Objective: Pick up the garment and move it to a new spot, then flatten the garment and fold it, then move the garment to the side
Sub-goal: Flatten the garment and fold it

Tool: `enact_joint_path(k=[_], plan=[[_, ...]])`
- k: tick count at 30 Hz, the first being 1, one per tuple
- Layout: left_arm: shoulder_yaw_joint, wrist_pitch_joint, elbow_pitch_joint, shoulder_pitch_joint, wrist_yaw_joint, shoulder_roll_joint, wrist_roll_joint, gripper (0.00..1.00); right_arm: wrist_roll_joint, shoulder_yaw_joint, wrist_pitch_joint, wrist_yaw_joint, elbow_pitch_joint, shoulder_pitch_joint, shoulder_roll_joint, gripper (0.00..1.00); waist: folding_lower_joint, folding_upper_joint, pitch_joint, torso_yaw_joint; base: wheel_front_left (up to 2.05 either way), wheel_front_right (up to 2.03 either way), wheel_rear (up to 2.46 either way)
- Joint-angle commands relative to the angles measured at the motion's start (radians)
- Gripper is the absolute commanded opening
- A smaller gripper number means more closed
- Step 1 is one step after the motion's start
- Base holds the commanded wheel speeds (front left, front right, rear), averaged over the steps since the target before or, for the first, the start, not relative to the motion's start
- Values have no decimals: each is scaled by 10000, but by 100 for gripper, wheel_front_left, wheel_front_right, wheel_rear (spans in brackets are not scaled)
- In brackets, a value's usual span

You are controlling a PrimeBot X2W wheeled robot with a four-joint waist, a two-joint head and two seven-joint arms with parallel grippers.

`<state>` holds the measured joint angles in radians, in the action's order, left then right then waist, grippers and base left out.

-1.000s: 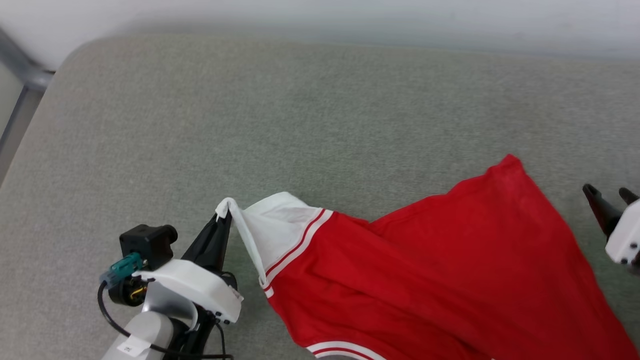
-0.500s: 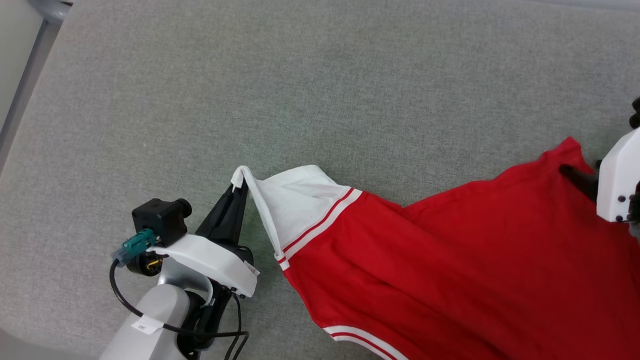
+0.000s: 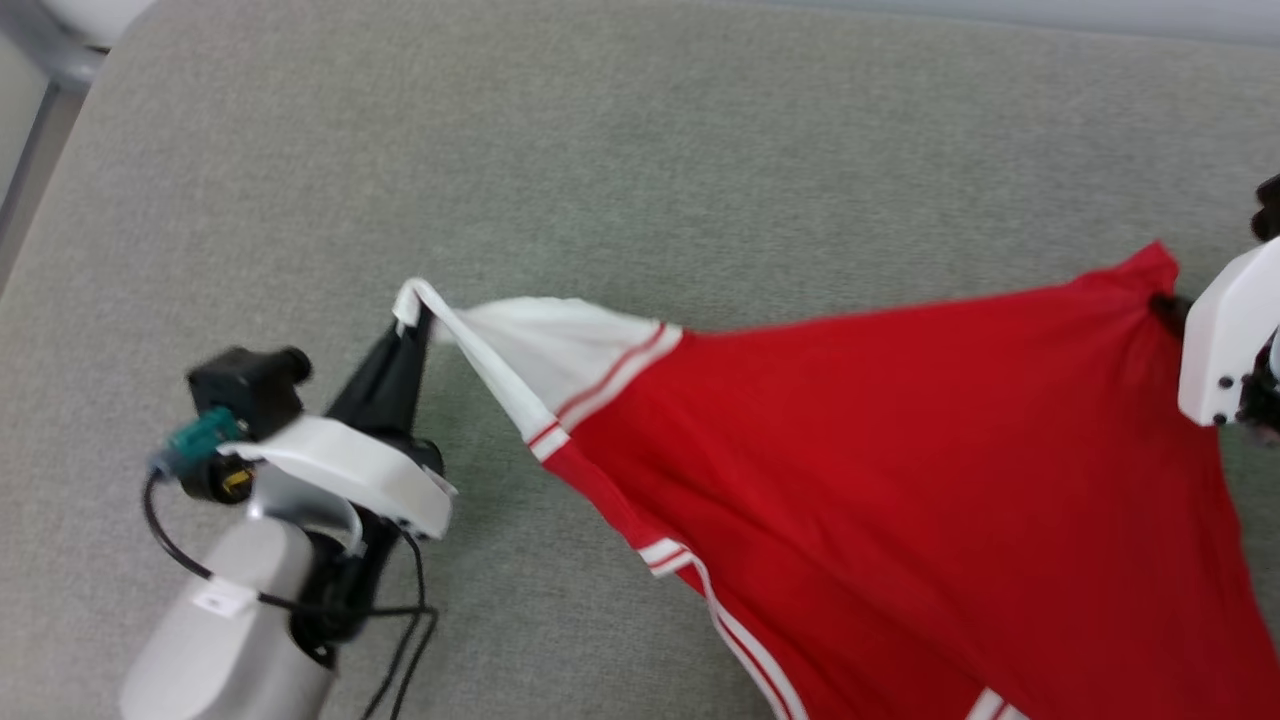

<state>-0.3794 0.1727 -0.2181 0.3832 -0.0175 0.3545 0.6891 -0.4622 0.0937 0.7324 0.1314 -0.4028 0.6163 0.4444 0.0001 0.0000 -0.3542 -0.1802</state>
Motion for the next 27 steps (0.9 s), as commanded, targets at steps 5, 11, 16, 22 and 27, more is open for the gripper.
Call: enact_joint_path(k=[5,11,16,22,27], plan=[[563,-215,44,975,-44,477,202,0,934,-575,-1189,-14,-266,703,-402,0,-1,0,601,782,0,0,0],[1028,-545,-299,2679,68,792,419,0,1884,-1275,-2254,-16,-495,1853,-894,0,-1,0,680,1365,0,0,0],[1238,-776,-1216,4594,247,793,512,0,2732,-1640,-2833,-16,-750,3101,-1182,0,-1,0,481,1730,0,0,0],[1275,-779,-2399,7101,371,1061,121,0,3285,-2128,-3519,-17,-1035,4839,-1348,0,-1,0,15,2000,0,0,0],[1261,-790,-3142,8945,543,1430,-218,0,3391,-2227,-3897,-19,-1175,6208,-1516,0,-1,0,-442,2221,0,0,0]])
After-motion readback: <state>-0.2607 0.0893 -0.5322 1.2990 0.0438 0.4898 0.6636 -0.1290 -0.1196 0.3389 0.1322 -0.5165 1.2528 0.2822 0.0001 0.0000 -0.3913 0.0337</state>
